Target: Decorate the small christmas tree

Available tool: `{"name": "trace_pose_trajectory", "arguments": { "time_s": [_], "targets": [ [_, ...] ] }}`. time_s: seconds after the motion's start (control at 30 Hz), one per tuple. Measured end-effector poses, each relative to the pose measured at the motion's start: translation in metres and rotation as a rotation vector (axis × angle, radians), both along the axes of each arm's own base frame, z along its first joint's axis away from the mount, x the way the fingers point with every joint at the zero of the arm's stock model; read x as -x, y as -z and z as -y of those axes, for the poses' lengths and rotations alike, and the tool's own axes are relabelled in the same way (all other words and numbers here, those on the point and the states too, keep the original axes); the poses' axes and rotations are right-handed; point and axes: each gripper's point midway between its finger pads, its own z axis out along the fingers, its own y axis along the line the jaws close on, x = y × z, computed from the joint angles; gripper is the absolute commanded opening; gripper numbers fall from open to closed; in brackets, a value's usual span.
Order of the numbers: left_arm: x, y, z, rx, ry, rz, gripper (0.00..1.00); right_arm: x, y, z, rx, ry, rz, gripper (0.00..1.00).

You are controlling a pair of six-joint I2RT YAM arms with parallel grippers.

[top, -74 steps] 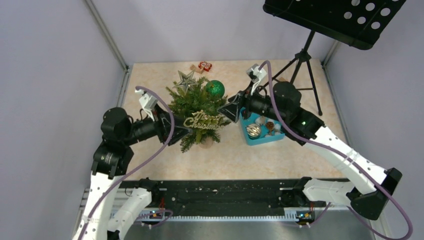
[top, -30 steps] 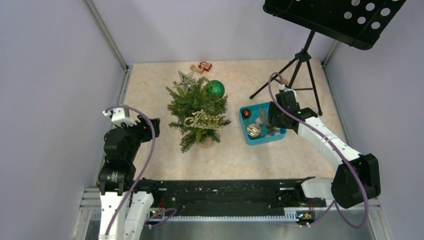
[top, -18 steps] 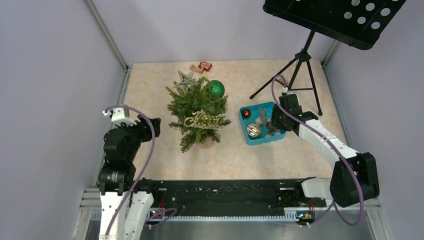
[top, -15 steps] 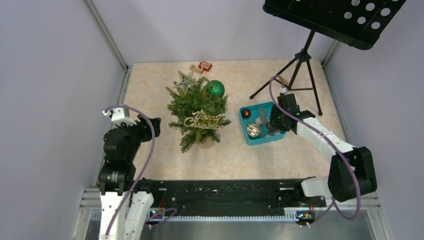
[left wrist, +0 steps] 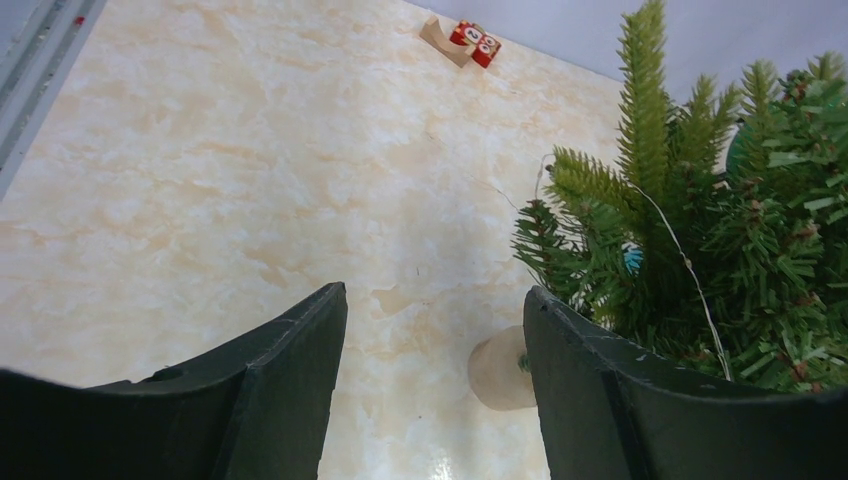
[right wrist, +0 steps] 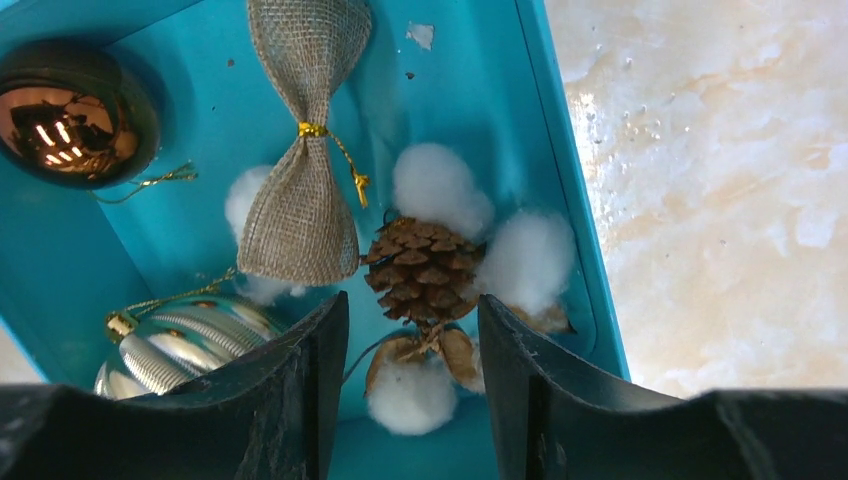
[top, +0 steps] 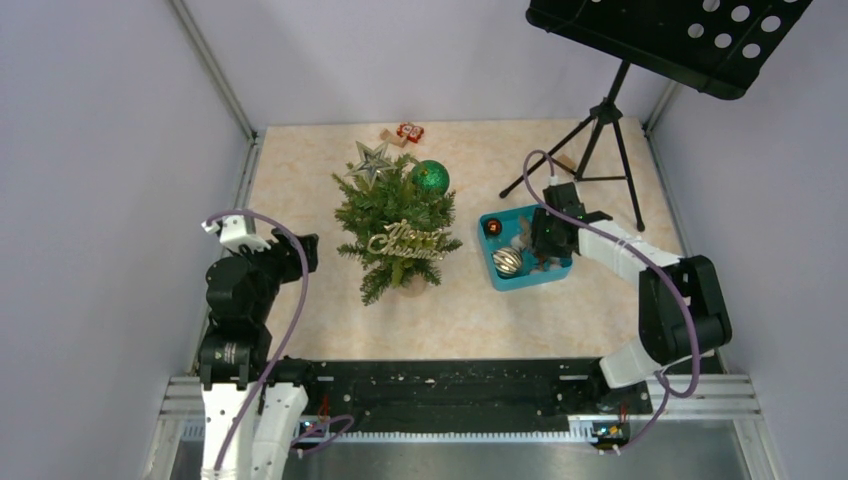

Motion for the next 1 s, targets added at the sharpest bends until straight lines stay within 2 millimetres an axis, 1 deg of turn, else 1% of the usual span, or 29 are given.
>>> {"name": "trace_pose_trajectory", "arguments": {
  "time_s": [0.17,0.23,0.37,0.5,0.57,0.7,0.77,1.0],
  "targets": [
    [-0.001,0.0,-0.006,0.0,-0.025,-0.001,0.7,-0.003,0.008,0.001,0.016,-0.006,-0.015,0.49],
    [-0.001,0.0,-0.006,-0.001,-0.024,0.0,0.7,-0.004,0.008,0.002,0.023,-0.007,-0.013,0.47],
    [-0.001,0.001,-0.005,0.0,-0.024,-0.001,0.69,-0.009,0.009,0.002,0.032,-0.017,0.004,0.46],
    [-0.001,0.002,-0.005,0.0,-0.022,-0.003,0.69,-0.013,0.015,0.001,0.038,-0.029,0.002,0.43],
    [-0.001,0.003,-0.005,0.0,-0.023,-0.005,0.69,-0.016,0.016,0.001,0.039,-0.031,0.009,0.4],
    [-0.001,0.003,-0.005,0.0,-0.022,-0.006,0.69,-0.02,0.014,0.0,0.041,-0.039,0.021,0.26],
    [-0.001,0.003,-0.005,0.0,-0.022,-0.006,0.69,-0.021,0.014,0.0,0.044,-0.044,0.025,0.22],
    [-0.001,0.003,-0.005,0.0,-0.018,-0.006,0.69,-0.018,0.009,0.001,0.055,-0.058,0.014,0.2]
  ]
}}
